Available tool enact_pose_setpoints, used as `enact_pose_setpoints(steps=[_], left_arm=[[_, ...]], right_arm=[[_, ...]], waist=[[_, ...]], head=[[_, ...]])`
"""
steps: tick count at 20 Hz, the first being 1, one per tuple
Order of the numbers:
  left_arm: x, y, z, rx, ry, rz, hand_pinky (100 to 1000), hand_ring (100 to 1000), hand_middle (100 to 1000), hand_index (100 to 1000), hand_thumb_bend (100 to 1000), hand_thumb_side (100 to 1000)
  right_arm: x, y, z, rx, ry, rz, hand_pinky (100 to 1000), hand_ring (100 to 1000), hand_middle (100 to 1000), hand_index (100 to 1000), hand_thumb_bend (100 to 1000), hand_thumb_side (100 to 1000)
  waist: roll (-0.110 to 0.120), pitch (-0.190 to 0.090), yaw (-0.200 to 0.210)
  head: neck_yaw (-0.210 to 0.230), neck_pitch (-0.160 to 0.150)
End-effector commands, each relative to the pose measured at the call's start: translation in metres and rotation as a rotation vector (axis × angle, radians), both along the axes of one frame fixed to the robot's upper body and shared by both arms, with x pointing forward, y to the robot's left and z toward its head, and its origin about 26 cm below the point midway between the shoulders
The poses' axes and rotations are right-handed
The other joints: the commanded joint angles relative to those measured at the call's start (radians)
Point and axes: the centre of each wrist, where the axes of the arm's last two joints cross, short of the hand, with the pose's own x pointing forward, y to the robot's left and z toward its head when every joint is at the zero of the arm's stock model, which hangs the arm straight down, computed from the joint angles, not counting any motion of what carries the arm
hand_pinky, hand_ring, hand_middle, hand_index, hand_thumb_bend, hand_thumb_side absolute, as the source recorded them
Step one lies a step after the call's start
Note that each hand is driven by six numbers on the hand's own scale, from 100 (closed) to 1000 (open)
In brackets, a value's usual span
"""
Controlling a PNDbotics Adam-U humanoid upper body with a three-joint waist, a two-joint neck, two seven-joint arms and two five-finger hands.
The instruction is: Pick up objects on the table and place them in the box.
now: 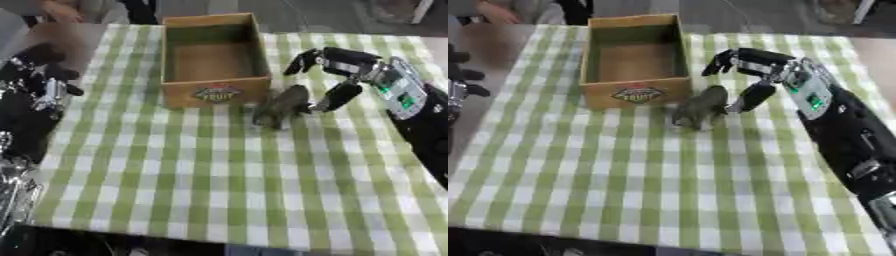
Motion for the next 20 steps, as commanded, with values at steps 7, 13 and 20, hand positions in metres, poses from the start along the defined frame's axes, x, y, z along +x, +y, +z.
enact_pose_setpoints(steps=[7, 13, 20], left_arm=[[-0.001, 0.000, 0.008, 0.003, -0.028, -0.009, 519, 607, 662, 771, 100, 156], [-0.001, 0.000, 0.007, 0.002, -0.026, -0.008, 519, 606, 661, 771, 100, 159], [-0.001, 0.001, 0.006, 0.000, -0.023, -0.005, 520, 604, 660, 771, 100, 167]], right_arm=[[0.005, 0.004, 0.002, -0.069, -0.023, 0.019, 769, 788, 729, 807, 424, 234], [0.005, 0.006, -0.005, -0.100, -0.017, 0.023, 733, 709, 651, 745, 431, 261], [0.004, 0.002, -0.008, -0.090, -0.025, -0.002, 639, 483, 452, 579, 433, 244]], waist=[[0.004, -0.018, 0.003], [0.002, -0.017, 0.004], [0.001, -0.017, 0.003]], head=[[0.000, 0.006], [0.002, 0.006], [0.006, 0.006]])
